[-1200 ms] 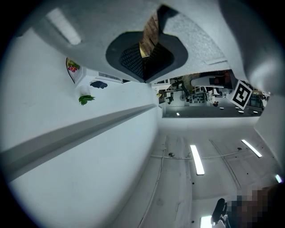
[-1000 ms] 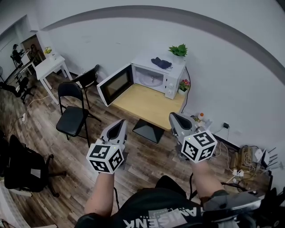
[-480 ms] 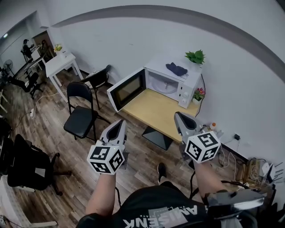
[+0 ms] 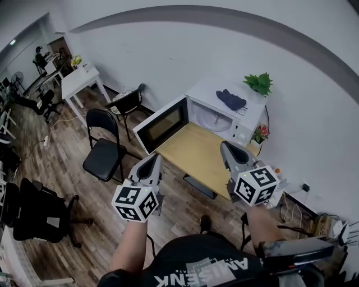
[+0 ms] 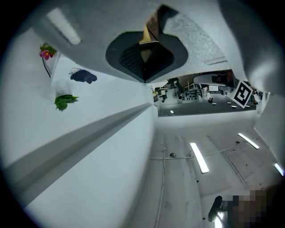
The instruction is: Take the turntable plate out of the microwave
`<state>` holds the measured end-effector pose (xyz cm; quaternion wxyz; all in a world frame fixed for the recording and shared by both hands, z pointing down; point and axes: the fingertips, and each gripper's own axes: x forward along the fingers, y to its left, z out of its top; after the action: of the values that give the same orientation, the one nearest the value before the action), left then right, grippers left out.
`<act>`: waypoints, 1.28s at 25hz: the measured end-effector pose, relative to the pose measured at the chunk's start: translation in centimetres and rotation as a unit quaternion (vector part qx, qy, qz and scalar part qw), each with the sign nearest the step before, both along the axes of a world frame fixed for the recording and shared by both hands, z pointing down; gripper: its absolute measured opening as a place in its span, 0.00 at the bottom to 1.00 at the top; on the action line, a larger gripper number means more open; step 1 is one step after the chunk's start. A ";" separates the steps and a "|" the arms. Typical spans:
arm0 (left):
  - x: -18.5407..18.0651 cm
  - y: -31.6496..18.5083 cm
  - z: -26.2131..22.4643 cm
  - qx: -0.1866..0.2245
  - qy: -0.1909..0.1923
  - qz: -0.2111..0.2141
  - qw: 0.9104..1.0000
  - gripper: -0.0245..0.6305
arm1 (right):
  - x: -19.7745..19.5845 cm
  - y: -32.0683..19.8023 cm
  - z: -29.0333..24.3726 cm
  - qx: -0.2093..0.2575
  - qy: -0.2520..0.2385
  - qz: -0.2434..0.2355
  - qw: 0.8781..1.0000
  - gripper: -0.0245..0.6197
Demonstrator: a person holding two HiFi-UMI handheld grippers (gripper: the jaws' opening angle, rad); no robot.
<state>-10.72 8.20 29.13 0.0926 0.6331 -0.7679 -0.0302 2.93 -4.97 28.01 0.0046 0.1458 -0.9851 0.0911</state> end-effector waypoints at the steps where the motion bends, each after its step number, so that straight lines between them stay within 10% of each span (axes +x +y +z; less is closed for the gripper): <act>1: -0.1 -0.9 0.0 -0.002 -0.004 0.003 1.000 0.04 | -0.2 -0.9 0.0 -0.001 0.000 0.001 1.000 0.05; 32: -2.3 -22.5 3.0 -0.027 0.025 0.076 0.996 0.04 | -2.5 -17.4 3.7 -0.025 0.008 0.040 0.999 0.05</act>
<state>-13.00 -14.31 32.16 0.1307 0.6859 -0.7156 -0.0176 0.44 -22.34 31.75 0.0124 0.1859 -0.9757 0.1150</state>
